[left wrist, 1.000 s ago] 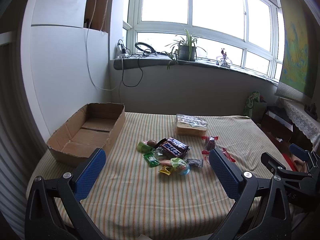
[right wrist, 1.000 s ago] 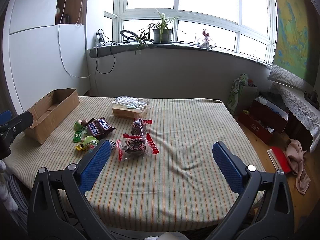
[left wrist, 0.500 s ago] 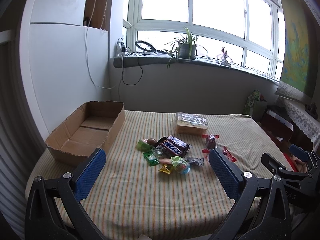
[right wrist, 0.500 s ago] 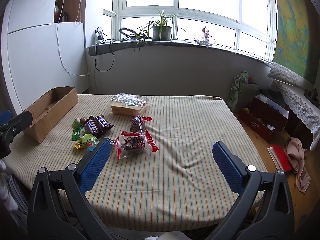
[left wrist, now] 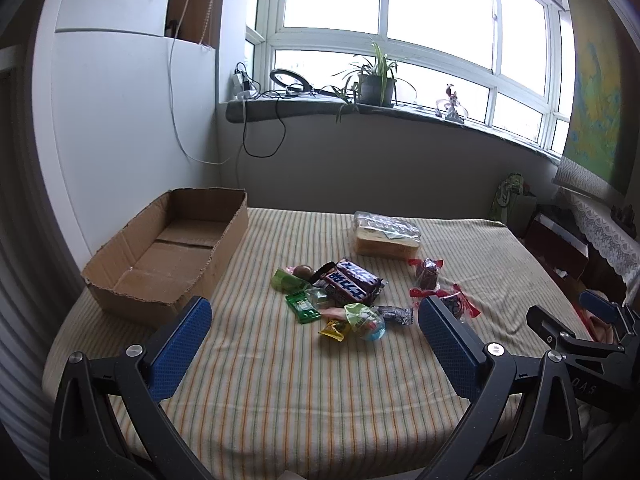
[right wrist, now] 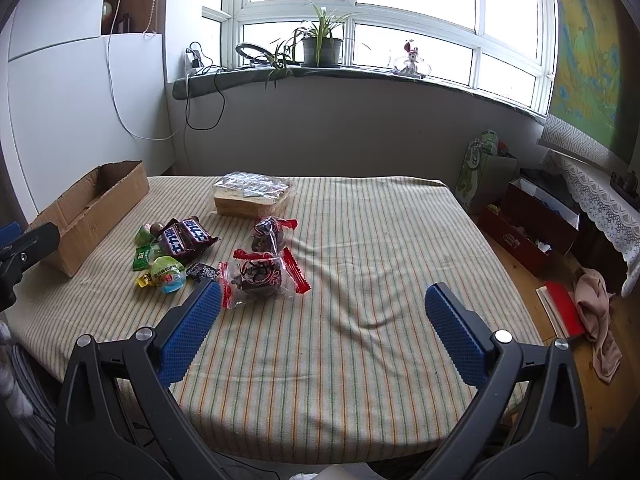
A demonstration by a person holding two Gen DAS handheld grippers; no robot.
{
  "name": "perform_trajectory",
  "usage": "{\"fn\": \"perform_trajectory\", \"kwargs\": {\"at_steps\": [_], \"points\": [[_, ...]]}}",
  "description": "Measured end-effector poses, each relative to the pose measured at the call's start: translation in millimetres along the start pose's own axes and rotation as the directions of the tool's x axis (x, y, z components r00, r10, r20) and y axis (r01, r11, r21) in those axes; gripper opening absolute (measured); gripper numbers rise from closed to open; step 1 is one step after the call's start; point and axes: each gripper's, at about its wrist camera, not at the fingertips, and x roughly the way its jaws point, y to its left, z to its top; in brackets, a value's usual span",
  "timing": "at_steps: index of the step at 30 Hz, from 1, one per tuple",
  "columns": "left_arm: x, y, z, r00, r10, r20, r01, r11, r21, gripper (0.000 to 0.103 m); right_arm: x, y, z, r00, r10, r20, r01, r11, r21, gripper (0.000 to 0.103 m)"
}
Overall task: Organize snacks
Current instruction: 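Grasp the green-blue jelly cup with left tool while right tool grasps red-trimmed candy bag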
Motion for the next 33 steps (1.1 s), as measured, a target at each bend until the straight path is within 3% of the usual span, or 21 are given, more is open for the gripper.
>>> {"fn": "perform_trajectory", "kwargs": {"at_steps": [14, 22, 29, 33], "points": [[28.4, 1.8, -10.0, 0.994, -0.035, -0.105, 0.033, 0.999, -0.02, 0.099, 23.6, -4.9, 2.6, 0.996, 0.076, -0.048, -0.077, 0.997, -0.018, 0.103], [49.4, -2.8, -11.8, 0.985, -0.073, -0.157, 0.075, 0.997, 0.008, 0.086, 48.7, 4.6, 3.2, 0.983, 0.161, -0.089, -0.164, 0.986, -0.03, 0.103], [68.2, -14.1, -15.4, 0.967, -0.155, -0.203, 0.17, 0.984, 0.06, 0.076, 77.6, 11.3, 2.1, 0.963, 0.219, -0.155, -0.225, 0.974, -0.021, 0.103], [81.0, -19.4, -18.0, 0.955, -0.18, -0.234, 0.207, 0.974, 0.095, 0.07, 98.1, 10.8, 2.9, 0.939, 0.274, -0.209, -0.276, 0.961, 0.025, 0.103]]}}
